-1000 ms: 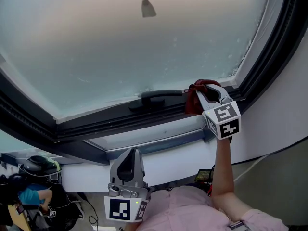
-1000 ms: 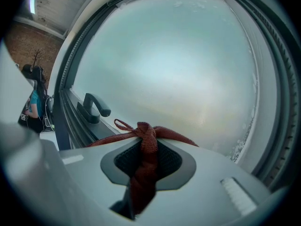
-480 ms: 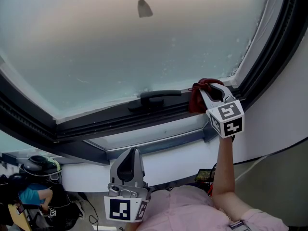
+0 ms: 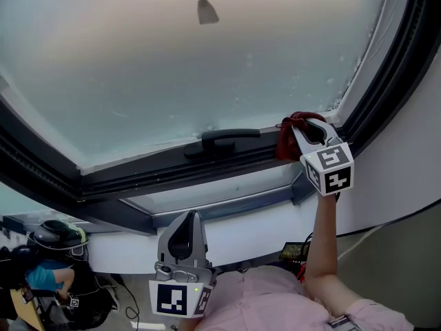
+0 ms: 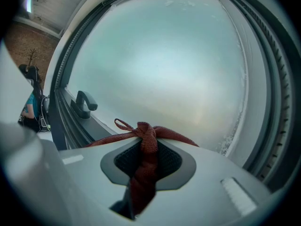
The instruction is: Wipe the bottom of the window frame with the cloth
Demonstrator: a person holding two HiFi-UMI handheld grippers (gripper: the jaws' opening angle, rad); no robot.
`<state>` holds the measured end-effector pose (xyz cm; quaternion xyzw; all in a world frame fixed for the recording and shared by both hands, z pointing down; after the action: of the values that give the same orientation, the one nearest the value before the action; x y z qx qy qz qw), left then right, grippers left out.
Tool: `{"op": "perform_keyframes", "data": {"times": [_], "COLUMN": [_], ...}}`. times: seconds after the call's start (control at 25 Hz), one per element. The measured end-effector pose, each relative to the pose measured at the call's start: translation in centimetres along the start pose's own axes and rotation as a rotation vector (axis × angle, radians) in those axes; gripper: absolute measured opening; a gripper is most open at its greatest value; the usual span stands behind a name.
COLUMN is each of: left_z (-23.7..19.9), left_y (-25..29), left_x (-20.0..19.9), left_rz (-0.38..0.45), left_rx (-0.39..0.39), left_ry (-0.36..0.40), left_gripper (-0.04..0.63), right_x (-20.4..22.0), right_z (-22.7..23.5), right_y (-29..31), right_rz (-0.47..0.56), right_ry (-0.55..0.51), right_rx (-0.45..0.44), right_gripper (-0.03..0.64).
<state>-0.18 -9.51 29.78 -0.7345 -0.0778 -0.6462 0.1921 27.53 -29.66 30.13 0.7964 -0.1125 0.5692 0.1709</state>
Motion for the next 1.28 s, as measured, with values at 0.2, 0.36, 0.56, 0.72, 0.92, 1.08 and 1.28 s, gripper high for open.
{"op": "perform_keyframes", "data": {"times": [0.2, 0.36, 0.56, 0.72, 0.92, 1.08, 1.28], "left_z": [0.2, 0.5, 1.0, 1.1, 1.0, 0.5, -0.5], "left_y": [0.1, 0.4, 0.8, 0.9, 0.8, 0.4, -0.6], "left_x": [0.0, 0.1, 0.3, 0.3, 0.2, 0.0, -0.3], "left_rz": [0.001, -0.001, -0.004, -0.003, -0.004, 0.001, 0.005], "left_rx": [0.002, 0.011, 0.024, 0.021, 0.016, 0.005, -0.012], "left_ry": [0.001, -0.002, -0.004, -0.003, -0.002, -0.002, -0.002], "left_gripper": [-0.006, -0.006, -0.006, -0.006, -0.006, -0.006, -0.006], "right_x": [0.9, 1.5, 1.9, 2.4, 2.8, 3.1, 3.2], "right_z": [2.4, 4.0, 5.2, 6.3, 7.5, 8.3, 8.4], "right_y": [-0.8, -1.2, -1.5, -1.7, -1.9, -2.1, -2.1], "right_rz": [-0.022, -0.031, -0.025, -0.030, -0.039, -0.042, -0.041], "right_ry": [0.005, 0.013, 0.021, 0.029, 0.034, 0.045, 0.052], "right_rx": [0.065, 0.099, 0.112, 0.128, 0.152, 0.189, 0.211], "right_gripper": [0.078, 0.078, 0.078, 0.078, 0.078, 0.078, 0.078]}}
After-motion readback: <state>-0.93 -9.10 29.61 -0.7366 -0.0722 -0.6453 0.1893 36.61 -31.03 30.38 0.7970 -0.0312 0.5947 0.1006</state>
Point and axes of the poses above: the fingertips, and each gripper's own axes: y forward along the fingers, z to its right, x out of its underside, the point moved 5 cm from there along -y, backward along the fingers, and after that the axes turned 7 degrees about z, right-handed, at the moved point
